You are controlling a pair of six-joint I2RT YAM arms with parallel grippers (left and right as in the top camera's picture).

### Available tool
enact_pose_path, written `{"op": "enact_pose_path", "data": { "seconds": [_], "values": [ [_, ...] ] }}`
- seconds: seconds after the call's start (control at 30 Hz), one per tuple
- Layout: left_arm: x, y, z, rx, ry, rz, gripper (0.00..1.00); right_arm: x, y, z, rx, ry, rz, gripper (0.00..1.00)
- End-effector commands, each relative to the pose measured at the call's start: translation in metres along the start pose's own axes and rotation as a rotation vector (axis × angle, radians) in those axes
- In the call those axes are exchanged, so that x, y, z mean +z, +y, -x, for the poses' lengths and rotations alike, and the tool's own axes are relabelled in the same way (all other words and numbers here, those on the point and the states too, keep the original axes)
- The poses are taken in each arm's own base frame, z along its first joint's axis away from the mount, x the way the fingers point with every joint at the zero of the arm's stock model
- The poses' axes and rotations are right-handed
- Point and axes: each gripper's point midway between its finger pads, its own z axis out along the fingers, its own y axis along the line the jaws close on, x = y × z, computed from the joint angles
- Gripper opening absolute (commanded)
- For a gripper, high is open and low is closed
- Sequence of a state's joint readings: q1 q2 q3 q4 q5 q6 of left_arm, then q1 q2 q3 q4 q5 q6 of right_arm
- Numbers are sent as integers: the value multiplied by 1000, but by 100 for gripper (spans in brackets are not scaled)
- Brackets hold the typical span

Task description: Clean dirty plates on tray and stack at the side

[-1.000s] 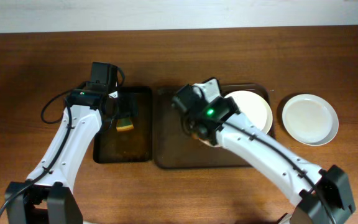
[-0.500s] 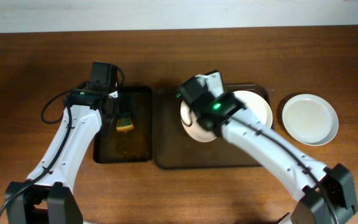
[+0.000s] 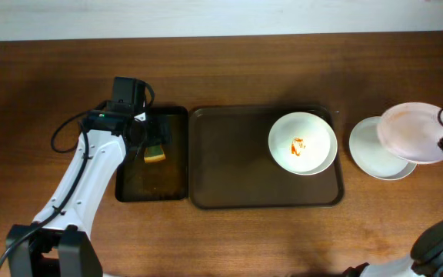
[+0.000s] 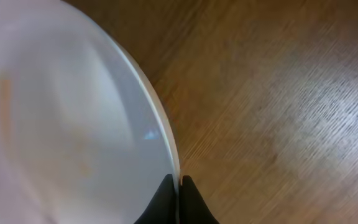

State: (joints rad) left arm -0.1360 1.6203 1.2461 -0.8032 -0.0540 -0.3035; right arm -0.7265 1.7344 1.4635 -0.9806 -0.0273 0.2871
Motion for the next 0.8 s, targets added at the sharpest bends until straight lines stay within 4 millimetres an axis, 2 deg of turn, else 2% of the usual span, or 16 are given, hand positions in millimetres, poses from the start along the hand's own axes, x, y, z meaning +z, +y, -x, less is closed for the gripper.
{"op": "enact_pose_path", "data": {
  "seconds": [0.0,0.07,0.17,0.27,0.4,0.43,0.47,0.5,0.53,0.57,0.67,0.7,0.77],
  "values": [
    [1,-2,-2,5,7,-13,97,26,9,-4,-7,67,29,4],
    [1,-2,-2,5,7,-13,97,51,13,-16,-22,137,15,4],
    [1,-2,-1,5,6,-13,98,73,21,-30,-49,204,3,4],
    [1,-2,-1,5,5,-13,98,75,30,-37,-75,220,4,4],
    [1,-2,-1,5,6,-13,98,71,23,-52,-72,286,-23,5],
    [1,-2,-1,5,6,-13,97,70,23,-54,-72,296,-25,18],
    [1,-2,-1,5,6,-13,97,70,24,-55,-71,299,-16,40],
    [1,-2,-1,5,6,-13,98,67,28,-55,-71,304,6,51],
    [1,-2,-1,5,6,-13,97,57,44,-56,-108,331,94,62],
    [1,-2,-1,5,6,-13,97,43,60,-57,-157,357,175,67],
    [1,-2,-1,4,2,-14,97,5,99,-75,-360,411,237,65],
    [1,-3,0,4,-1,-15,97,0,119,-92,-458,430,248,65],
    [1,-3,0,4,0,-15,97,1,140,-119,-595,449,213,63]
  ]
}}
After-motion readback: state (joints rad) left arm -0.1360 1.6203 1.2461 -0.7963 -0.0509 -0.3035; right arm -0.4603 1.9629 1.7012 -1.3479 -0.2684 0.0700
